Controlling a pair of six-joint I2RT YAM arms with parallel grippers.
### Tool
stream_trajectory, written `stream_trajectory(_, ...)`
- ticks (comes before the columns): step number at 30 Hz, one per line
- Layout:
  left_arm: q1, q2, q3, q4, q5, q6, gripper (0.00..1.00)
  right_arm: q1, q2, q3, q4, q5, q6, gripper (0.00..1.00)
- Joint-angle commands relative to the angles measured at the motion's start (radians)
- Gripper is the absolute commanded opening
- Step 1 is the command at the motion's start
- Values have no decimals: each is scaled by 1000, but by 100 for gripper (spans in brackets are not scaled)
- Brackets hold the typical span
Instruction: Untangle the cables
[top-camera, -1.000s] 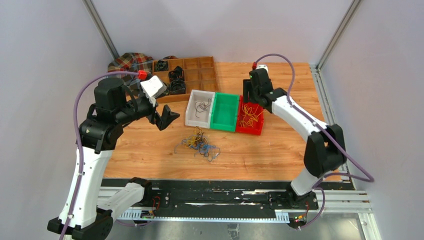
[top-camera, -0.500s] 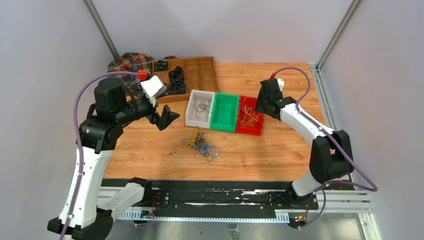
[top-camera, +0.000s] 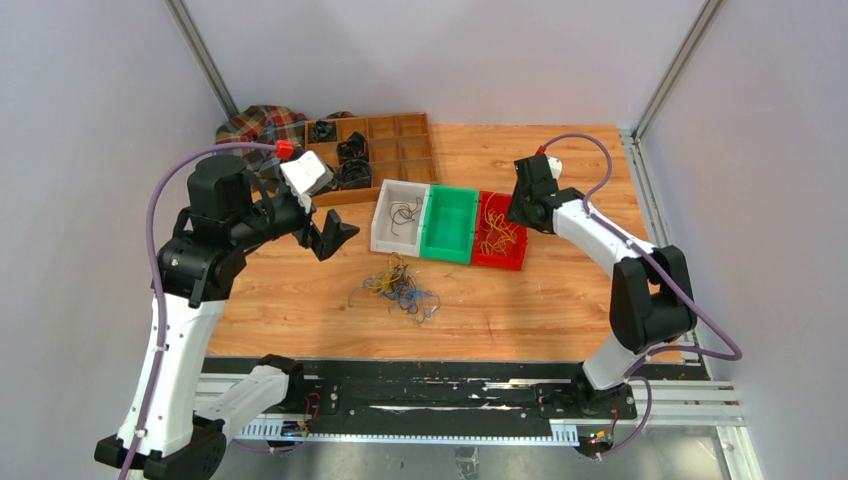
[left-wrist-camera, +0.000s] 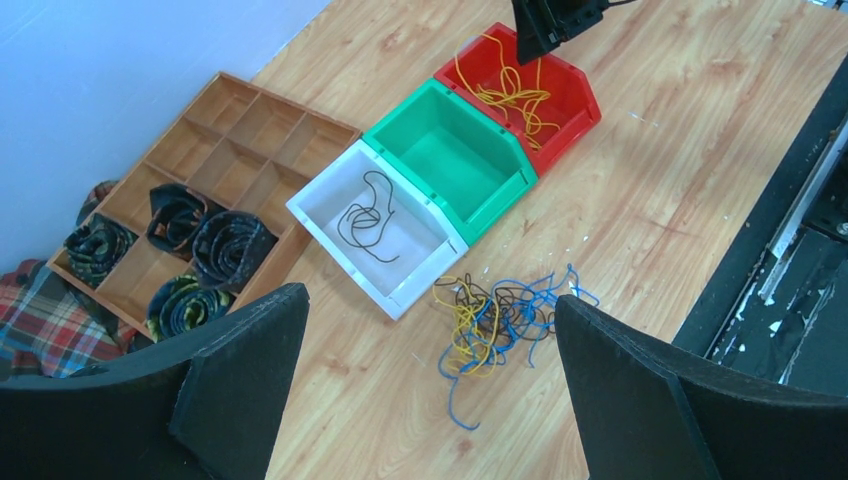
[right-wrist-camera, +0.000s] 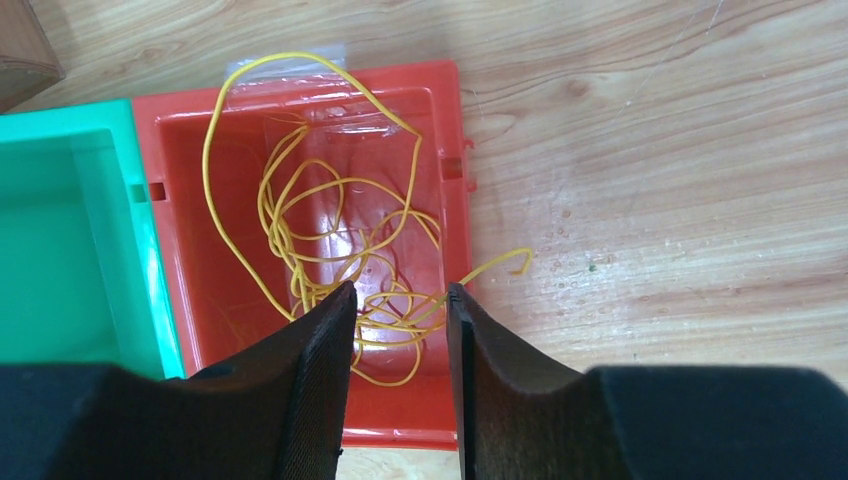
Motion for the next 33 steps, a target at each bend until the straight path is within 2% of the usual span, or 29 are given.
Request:
stream_trajectory(1, -7, -10, 35, 9, -7, 5, 98, 22, 32, 42, -47, 23, 13, 39)
stream_trajectory(6, -7, -12, 35, 10, -9, 7, 98, 46, 56, 56, -57, 47, 11, 36)
stream_trajectory(13, -7, -15, 38, 9, -17, 12, 98, 78, 101, 81, -68, 111, 2, 16)
stream_trajectory(21, -7, -19, 34, 9, -22, 14, 98, 124, 199, 145, -81, 210, -63, 2)
stream_trajectory(27, -7, -26, 14, 8, -32, 23, 98, 159, 211, 180, -87, 212, -107, 1)
stream_trajectory(31, -6, -31, -49, -2, -47, 45, 98, 204, 121, 163, -77, 216, -146, 1)
stream_trajectory(33, -7, -28, -94, -9, -62, 55, 98, 258, 52, 127, -38, 220, -184, 5)
